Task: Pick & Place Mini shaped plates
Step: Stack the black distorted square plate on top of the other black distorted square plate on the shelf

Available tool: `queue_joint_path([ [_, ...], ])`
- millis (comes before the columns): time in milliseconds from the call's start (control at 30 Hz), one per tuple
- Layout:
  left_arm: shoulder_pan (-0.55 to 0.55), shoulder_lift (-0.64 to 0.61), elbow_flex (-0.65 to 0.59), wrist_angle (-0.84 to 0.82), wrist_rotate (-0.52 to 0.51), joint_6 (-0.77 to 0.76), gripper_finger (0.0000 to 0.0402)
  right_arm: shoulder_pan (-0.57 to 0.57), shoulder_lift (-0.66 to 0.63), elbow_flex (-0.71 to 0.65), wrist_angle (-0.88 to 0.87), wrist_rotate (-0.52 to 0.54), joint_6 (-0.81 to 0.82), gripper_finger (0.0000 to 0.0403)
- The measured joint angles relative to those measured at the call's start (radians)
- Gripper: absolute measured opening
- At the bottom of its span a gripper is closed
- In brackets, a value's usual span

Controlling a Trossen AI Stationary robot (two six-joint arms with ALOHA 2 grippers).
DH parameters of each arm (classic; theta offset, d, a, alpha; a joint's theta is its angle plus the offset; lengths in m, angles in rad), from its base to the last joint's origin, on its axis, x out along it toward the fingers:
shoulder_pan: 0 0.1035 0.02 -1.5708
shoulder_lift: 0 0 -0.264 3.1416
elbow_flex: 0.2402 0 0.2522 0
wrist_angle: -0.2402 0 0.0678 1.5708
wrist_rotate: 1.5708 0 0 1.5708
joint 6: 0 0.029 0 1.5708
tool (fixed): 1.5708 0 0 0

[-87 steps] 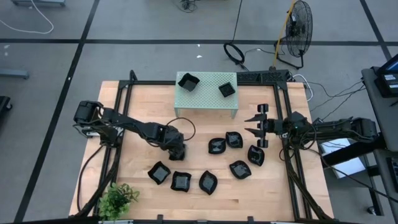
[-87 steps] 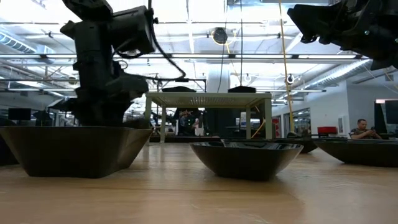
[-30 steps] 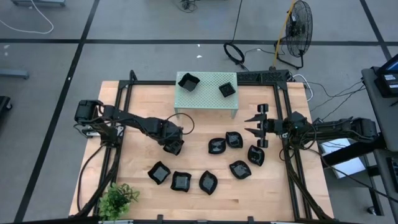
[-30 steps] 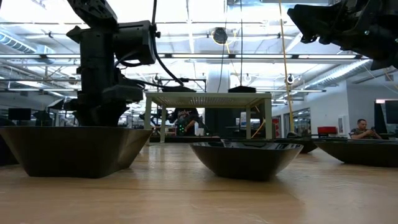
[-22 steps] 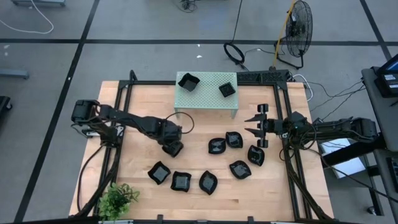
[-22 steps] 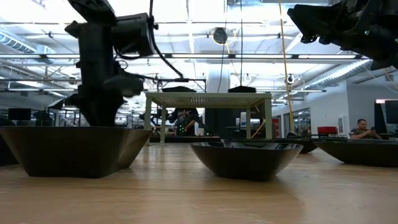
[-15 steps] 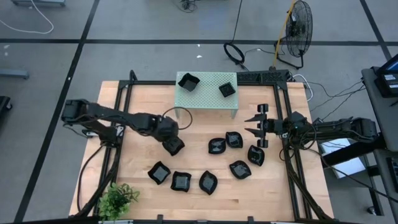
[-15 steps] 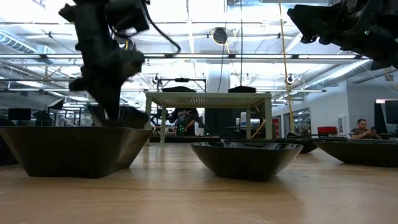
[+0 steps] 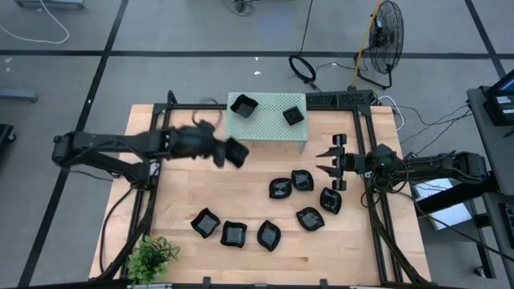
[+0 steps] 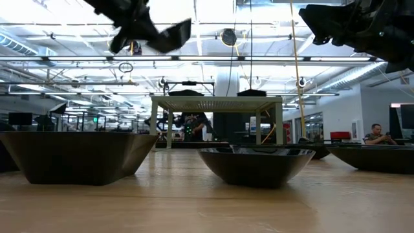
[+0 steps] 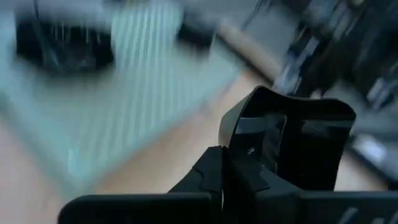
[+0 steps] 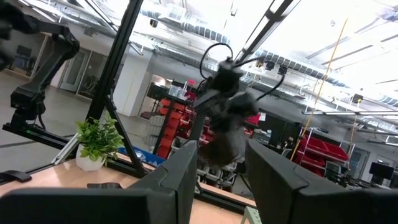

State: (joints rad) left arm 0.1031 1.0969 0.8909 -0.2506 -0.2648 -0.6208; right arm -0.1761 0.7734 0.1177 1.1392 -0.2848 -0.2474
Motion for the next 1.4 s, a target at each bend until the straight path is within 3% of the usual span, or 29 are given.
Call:
queue_joint_path([
  [167, 0.162, -0.019, 0.001, 0.151, 0.060, 0.067, 0.0006, 0.000, 0.000, 0.000, 0.000, 0.000, 0.000, 0.0125],
  [367, 0.357, 0.001, -0.001, 0.209, 0.128, 0.066, 0.0014, 0.000, 0.000, 0.000, 0.000, 0.001, 0.000, 0.0125],
  [533, 0.511, 0.047, 0.029, 0.308, 0.337, 0.000, 0.0005, 0.000, 0.000, 0.000, 0.000, 0.000, -0.002, 0.0125],
  [600, 0.559, 0.083, 0.100, 0.270, 0.428, -0.013, 0.0008, 0.000, 0.000, 0.000, 0.000, 0.001, -0.002, 0.0125],
  [733, 0.602, 0.198, 0.309, 0.098, 0.507, 0.024, 0.0004, 0.000, 0.000, 0.000, 0.001, 0.002, -0.003, 0.0125],
  [967, 0.639, 0.414, 0.664, -0.317, 0.471, 0.121, 0.0004, 0.000, 0.000, 0.000, 0.001, 0.002, -0.002, 0.0125],
  [1067, 0.639, 0.485, 0.717, -0.397, 0.439, 0.140, 0.0007, 0.000, 0.000, 0.000, 0.001, 0.001, -0.001, 0.0125],
  [1400, 0.643, 0.612, 0.723, -0.469, 0.439, 0.154, 0.0005, 0.000, 0.000, 0.000, -0.003, 0.000, -0.001, 0.0125],
])
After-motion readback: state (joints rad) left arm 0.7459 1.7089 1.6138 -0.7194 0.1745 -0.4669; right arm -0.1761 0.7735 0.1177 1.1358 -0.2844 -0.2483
